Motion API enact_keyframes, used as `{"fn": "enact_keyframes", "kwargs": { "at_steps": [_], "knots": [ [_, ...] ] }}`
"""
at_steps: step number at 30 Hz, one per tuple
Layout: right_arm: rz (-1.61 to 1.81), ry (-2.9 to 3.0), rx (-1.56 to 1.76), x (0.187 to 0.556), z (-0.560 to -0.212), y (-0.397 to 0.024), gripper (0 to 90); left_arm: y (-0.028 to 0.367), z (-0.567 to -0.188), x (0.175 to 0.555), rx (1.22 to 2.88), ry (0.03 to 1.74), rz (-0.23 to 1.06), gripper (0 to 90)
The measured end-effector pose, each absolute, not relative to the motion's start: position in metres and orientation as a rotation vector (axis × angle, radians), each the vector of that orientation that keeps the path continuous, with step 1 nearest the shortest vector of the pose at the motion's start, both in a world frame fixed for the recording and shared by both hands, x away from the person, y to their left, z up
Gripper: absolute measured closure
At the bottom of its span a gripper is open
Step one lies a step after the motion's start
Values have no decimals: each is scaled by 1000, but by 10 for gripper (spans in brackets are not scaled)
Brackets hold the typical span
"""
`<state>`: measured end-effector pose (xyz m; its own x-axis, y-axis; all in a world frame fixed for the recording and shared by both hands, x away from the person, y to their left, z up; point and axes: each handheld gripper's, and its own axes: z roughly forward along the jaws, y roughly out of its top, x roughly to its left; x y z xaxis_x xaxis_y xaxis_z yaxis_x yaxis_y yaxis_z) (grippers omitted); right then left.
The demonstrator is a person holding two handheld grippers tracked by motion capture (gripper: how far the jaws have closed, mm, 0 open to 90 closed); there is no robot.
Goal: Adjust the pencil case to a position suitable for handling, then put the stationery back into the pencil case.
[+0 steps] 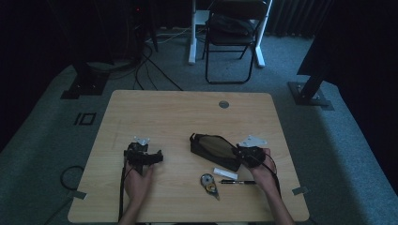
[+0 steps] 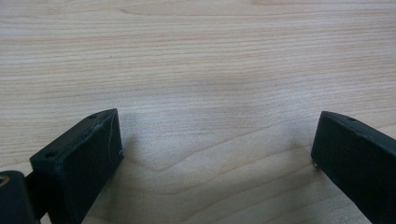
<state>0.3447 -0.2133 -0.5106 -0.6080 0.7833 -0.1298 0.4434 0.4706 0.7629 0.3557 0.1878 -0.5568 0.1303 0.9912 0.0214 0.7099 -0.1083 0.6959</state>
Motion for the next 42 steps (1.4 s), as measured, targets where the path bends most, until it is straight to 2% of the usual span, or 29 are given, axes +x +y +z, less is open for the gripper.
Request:
{"fn": "enact_keyframes", "kwargs": {
  "at_steps": [2,9,13,30,35,42],
  "knots": [
    [983,2255,1022,343,-511,-214,684,188,-557,356,1878,1634,686,22],
    [1039,2256,1045,340,-508,-217,524,188,-557,356,1879,1634,686,22],
    [1094,2219,1064,338,-501,-221,486,188,-557,356,1879,1634,685,22],
    [1178,2193,1038,324,-483,-228,473,188,-557,356,1879,1634,685,22],
    [1178,2182,1021,317,-478,-227,514,188,-557,356,1879,1634,685,22],
    [1197,2173,986,306,-471,-227,512,188,-557,356,1878,1634,686,22]
  ]
}}
